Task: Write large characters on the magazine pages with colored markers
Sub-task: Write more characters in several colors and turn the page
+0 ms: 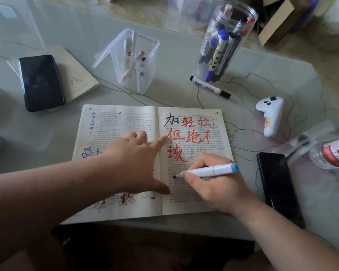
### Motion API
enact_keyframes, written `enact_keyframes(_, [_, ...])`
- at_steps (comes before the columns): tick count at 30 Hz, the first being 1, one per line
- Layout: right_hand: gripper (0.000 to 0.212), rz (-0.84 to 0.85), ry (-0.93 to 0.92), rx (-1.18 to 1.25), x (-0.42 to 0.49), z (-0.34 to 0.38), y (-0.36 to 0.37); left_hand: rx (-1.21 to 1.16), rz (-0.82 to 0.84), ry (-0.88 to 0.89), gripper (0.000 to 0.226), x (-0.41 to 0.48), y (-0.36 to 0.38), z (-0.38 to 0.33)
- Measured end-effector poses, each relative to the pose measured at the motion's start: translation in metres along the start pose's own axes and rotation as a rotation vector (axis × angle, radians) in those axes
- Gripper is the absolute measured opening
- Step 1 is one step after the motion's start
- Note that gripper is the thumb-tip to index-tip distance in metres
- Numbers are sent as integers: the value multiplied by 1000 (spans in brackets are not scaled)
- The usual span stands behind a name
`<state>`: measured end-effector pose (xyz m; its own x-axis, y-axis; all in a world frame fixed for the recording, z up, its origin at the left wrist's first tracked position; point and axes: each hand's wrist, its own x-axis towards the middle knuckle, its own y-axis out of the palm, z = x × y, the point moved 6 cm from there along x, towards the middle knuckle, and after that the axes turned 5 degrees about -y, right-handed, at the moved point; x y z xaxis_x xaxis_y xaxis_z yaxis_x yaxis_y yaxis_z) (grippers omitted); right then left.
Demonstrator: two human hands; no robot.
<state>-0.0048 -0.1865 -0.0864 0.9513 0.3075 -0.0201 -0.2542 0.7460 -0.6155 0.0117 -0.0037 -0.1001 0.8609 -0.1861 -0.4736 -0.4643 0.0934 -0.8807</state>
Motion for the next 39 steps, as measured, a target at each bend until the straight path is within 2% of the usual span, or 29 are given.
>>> enact_keyframes(6, [32,-95,48,11,3,-10,-10,4,-3,6,134,0,0,0])
enact_keyframes(14, [29,0,42,18,4,-6,-6,-1,13,0,134,0,0,0])
enact_keyframes(18, [32,-83,41,36,4,-8,-12,-3,9,2,134,-1,-1,-1])
enact_keyframes(25, [29,88,63,20,3,-3,-1,-16,23,-8,135,-2,-1,0])
enact_keyframes(30, [31,-6,84,32,3,-5,-12,-22,38,-1,134,-3,-3,-2])
enact_keyframes(36, [26,43,178,-44,6,-9,-11,-33,60,-19,131,-10,-6,-2])
enact_keyframes(37, [26,31,198,-7,7,-8,-12,-55,63,-11,128,-12,-9,-4])
enact_keyframes(39, [26,-49,221,229,9,-4,-19,-190,67,22,116,-19,-15,-8])
